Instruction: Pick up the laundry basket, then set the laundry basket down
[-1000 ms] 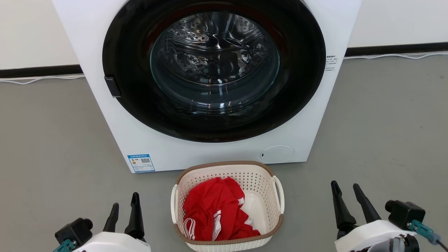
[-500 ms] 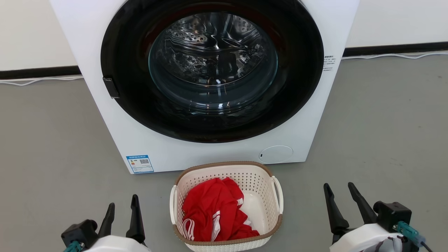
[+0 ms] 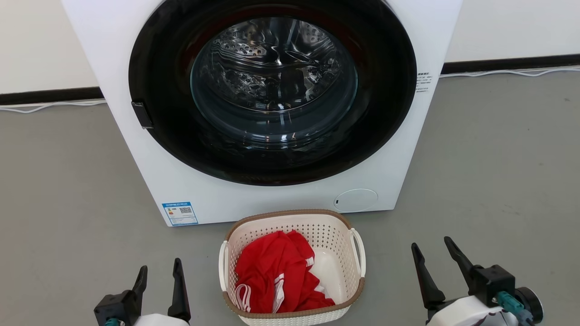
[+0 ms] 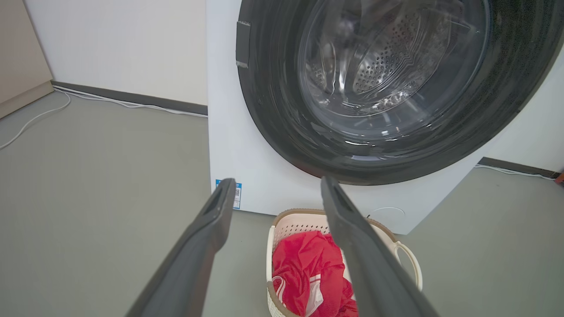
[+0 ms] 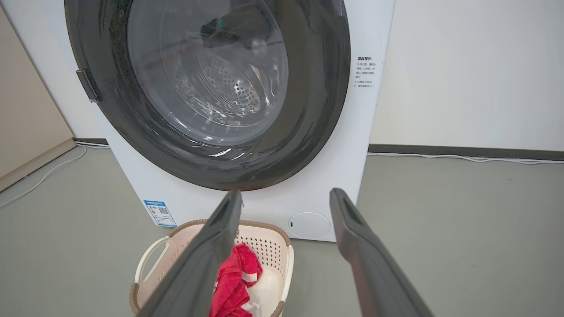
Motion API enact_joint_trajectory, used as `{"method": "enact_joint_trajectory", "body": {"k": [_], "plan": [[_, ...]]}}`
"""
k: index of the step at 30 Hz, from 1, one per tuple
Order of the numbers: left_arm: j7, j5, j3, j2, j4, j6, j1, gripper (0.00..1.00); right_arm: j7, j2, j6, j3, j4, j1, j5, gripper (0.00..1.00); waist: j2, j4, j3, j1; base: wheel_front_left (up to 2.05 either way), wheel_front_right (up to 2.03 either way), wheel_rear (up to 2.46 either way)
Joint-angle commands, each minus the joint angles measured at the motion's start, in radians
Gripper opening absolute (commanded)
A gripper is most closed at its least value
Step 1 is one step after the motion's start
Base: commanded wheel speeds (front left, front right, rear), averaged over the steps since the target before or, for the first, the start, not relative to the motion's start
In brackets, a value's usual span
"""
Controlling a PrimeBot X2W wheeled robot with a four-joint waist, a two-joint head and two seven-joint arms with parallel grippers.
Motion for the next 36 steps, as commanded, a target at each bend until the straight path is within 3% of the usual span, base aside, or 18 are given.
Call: {"method": "enact_joint_trajectory", "body": {"k": [1,9,36], "plan": [[-0.019,0.034,0.022,0.009,-0.032,0.010,-0.019,1.00,-0.021,-0.003,0.007,0.024,-0.017,-0.046,-0.040,1.00,0.0000,0.000,0.000,0.0000,0.00,0.00,0.00],[-0.040,0.111,0.017,0.010,-0.034,0.023,-0.009,1.00,-0.041,-0.003,0.007,0.022,-0.008,-0.051,-0.132,1.00,0.0000,-0.001,0.002,0.0000,0.00,0.00,0.00],[-0.040,0.107,0.015,0.010,-0.019,0.007,-0.019,1.00,-0.041,0.007,0.007,-0.017,0.008,-0.065,-0.136,1.00,0.0000,-0.001,0.018,0.0000,0.00,0.00,0.00]]}}
